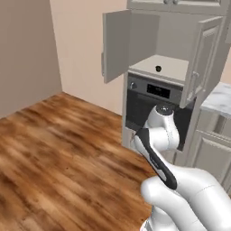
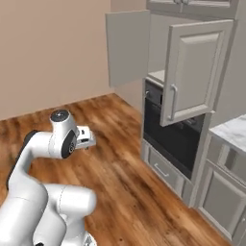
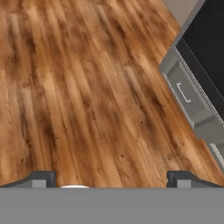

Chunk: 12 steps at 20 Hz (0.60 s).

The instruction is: Pick the eggplants from the cabinet and place them in one bowl. Pick the pear from the sink and place it in the other bowl.

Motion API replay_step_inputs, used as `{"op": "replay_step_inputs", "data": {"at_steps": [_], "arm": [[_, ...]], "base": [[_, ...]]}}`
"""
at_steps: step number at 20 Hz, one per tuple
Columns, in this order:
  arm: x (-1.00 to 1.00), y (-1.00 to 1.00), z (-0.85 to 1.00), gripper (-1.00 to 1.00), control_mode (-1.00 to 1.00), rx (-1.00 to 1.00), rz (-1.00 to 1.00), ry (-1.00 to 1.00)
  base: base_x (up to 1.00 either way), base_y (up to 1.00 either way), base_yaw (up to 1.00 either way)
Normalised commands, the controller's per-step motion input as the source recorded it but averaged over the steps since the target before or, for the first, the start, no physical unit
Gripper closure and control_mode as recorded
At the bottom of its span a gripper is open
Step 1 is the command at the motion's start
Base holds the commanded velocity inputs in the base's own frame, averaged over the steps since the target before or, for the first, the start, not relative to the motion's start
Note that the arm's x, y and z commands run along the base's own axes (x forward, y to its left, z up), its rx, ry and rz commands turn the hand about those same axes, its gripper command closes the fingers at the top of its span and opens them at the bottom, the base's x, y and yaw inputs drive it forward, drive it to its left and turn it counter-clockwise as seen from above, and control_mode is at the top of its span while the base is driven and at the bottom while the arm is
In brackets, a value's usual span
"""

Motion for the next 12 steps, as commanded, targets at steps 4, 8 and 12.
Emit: {"op": "replay_step_inputs", "data": {"at_steps": [4,8,12], "arm": [[0.0,0.0,0.0,-1.0,1.0,0.0,0.0,0.0],[0.0,0.0,0.0,-1.0,1.0,0.0,0.0,0.0],[0.0,0.0,0.0,-1.0,1.0,0.0,0.0,0.0]], "base": [[0.21,0.61,-0.44],[0.32,0.57,-0.41],[0.35,0.57,-0.41]]}}
